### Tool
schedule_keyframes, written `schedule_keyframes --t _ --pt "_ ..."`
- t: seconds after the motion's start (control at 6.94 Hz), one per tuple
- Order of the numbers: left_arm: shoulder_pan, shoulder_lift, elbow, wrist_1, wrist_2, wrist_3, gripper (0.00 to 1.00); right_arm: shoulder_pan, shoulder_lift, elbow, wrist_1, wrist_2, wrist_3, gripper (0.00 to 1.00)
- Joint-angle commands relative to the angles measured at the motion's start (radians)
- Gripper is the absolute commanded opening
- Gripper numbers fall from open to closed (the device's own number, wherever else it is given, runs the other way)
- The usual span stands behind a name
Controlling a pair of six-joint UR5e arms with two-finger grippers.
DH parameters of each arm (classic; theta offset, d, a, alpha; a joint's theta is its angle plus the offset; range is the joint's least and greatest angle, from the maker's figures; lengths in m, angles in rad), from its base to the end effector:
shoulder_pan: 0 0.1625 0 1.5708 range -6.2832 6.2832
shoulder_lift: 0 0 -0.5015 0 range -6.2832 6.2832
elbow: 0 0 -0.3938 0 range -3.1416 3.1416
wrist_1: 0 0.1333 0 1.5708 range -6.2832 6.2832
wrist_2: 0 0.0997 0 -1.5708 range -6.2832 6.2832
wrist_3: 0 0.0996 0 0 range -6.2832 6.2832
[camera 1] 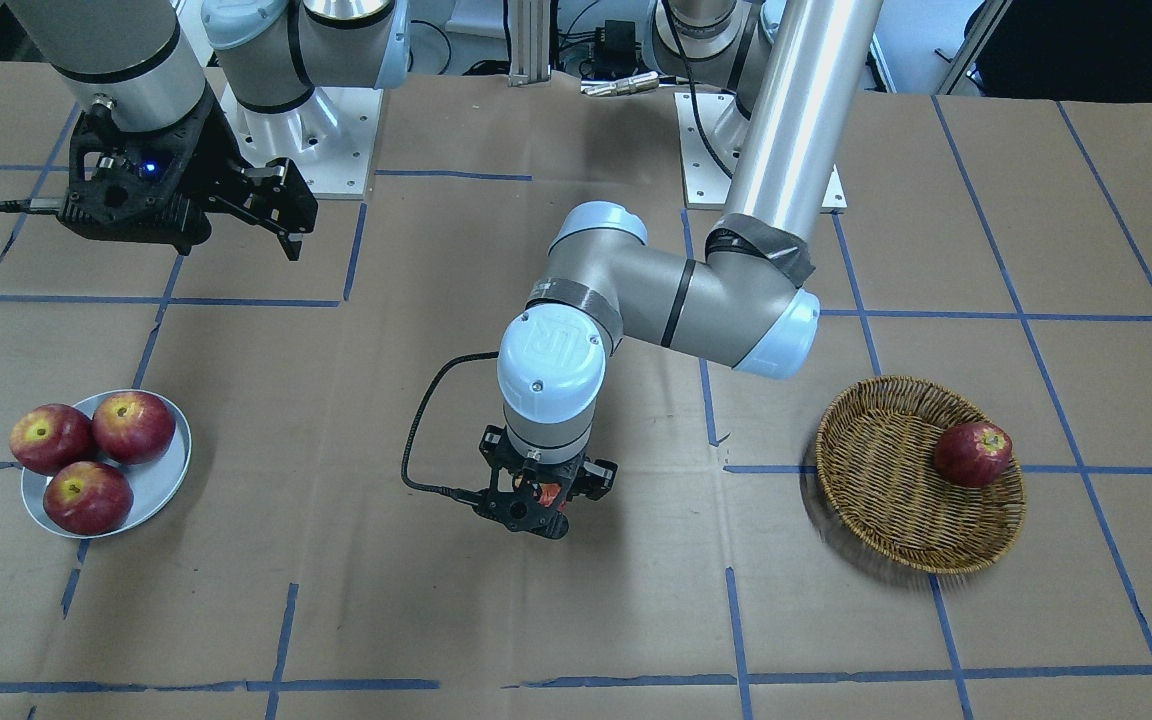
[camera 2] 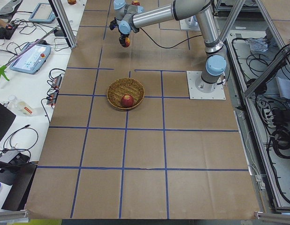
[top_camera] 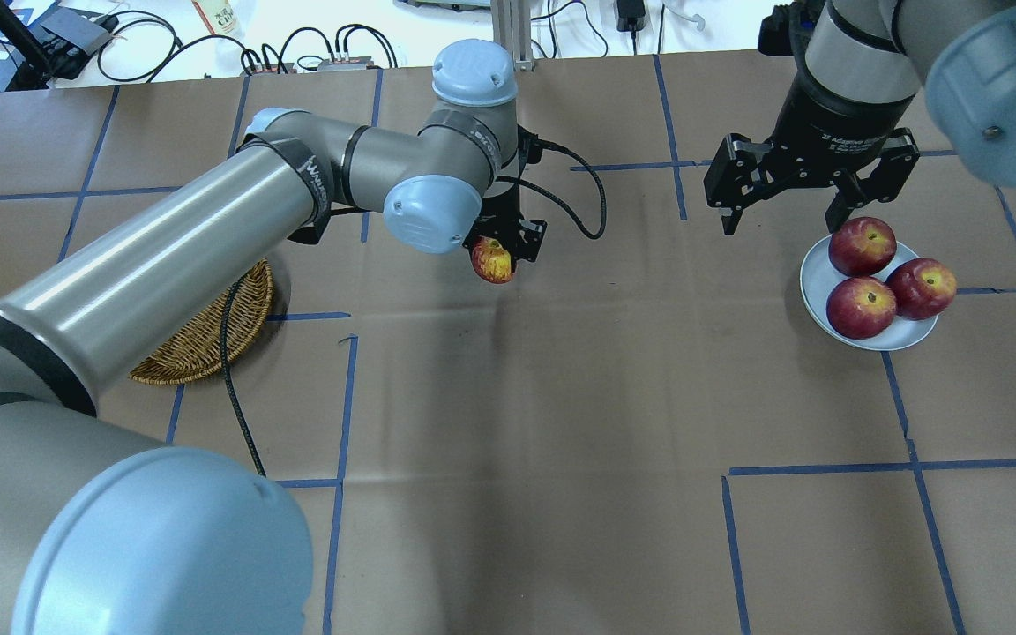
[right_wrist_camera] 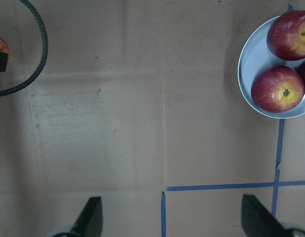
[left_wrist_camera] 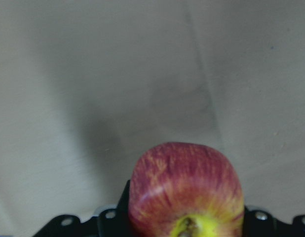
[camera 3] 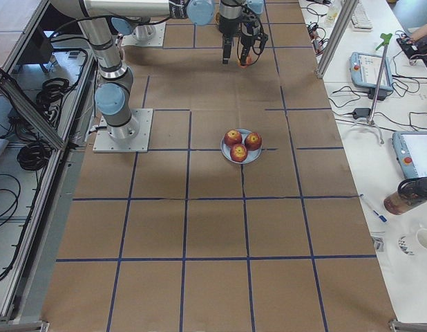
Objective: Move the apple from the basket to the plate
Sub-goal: 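Lift the apple and carry it with the left gripper toward the table center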
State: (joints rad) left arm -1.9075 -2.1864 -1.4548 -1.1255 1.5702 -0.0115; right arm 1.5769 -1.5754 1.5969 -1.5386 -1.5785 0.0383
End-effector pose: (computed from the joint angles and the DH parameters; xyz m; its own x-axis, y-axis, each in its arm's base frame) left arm -0.3668 -0.6444 0.2784 -0.9476 0.3195 0.0000 0.3190 0.9462 0.0543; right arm 0.1355 -0.4848 0.5507 -0.9994 0.0317 0.0097 0.0322 0.9981 0.0533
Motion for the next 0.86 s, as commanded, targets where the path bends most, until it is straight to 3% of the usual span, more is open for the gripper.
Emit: schedule_keyframes --t 0.0,0.29,0.72 --pt "-0.012 -0.022 -0.01 0.026 -0.002 -0.004 0.24 0.0 0.0 0.0 0.0 0.0 0.0 1.0" --pt "-0.019 -0.036 -0.01 0.035 -0.004 -0.005 0.32 0.0 0.0 0.0 0.0 0.0 0.0 1.0" --pt "-0.024 -0.038 -0.012 0.035 -0.006 -0.005 0.36 0.0 0.002 0.0 0.0 0.0 -0.002 1.0"
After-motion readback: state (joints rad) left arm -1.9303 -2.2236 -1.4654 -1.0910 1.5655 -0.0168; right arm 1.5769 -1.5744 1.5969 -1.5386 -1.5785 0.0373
